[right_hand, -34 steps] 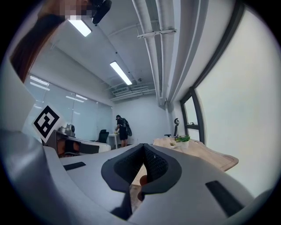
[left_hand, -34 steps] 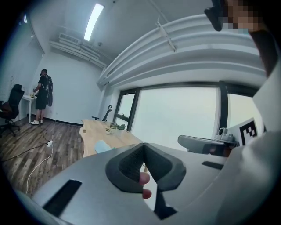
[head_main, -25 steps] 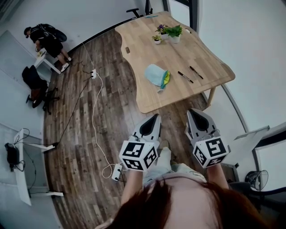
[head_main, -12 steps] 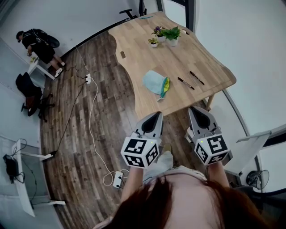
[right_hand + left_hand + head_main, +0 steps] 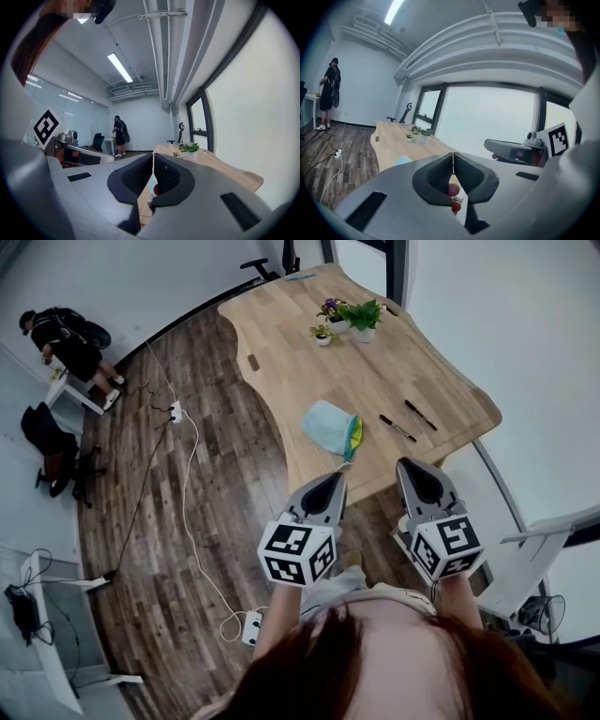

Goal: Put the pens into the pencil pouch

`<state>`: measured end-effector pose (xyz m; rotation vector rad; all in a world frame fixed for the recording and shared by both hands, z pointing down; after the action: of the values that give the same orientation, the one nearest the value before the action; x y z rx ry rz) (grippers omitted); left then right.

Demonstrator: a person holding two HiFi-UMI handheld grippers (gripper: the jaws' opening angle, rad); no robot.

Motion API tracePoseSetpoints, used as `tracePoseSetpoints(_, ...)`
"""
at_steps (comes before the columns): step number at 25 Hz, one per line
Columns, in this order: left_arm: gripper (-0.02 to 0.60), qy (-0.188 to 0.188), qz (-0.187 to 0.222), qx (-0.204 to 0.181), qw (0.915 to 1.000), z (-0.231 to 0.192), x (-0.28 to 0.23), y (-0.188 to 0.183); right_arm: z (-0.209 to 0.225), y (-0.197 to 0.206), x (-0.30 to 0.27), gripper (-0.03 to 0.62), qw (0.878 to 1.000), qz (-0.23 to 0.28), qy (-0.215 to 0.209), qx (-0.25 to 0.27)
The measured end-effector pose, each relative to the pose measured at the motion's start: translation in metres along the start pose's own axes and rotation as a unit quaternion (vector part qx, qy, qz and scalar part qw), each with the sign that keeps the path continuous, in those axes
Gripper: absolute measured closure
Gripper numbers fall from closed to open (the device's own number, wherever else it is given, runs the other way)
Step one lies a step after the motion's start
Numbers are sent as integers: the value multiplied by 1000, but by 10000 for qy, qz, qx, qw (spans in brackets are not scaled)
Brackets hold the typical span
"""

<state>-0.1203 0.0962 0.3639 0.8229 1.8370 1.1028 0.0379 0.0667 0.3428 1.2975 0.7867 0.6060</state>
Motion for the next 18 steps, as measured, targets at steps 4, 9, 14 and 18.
tracePoseSetpoints(4, 577, 108, -57, 72, 9999, -19, -10, -4, 2, -2, -18, 591, 9999, -60, 95, 21)
tracePoseSetpoints(9, 546, 264, -191, 100, 9994, -35, -25, -4, 8, -1, -34, 589, 9998, -134, 173, 25)
tracePoseSetpoints(14, 522, 341, -348, 178, 9987, -45, -44, -2, 21, 5, -43, 589, 9994, -267, 239, -11)
tracePoseSetpoints(18, 503, 331, -473, 242, 9980, -53, -64, 4, 39, 15, -53, 582, 9989, -387, 278, -25)
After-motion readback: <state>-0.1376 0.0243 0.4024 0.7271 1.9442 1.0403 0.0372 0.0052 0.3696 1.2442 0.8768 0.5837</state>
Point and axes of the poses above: the fingertips, and each gripper's own axes: x backward along the fingers, z to its right, y out of its underside, the point moved 5 cm from there along x, backward along the fingers, and after that the axes turned 2 degrees about -z, right-handed, at the moved point
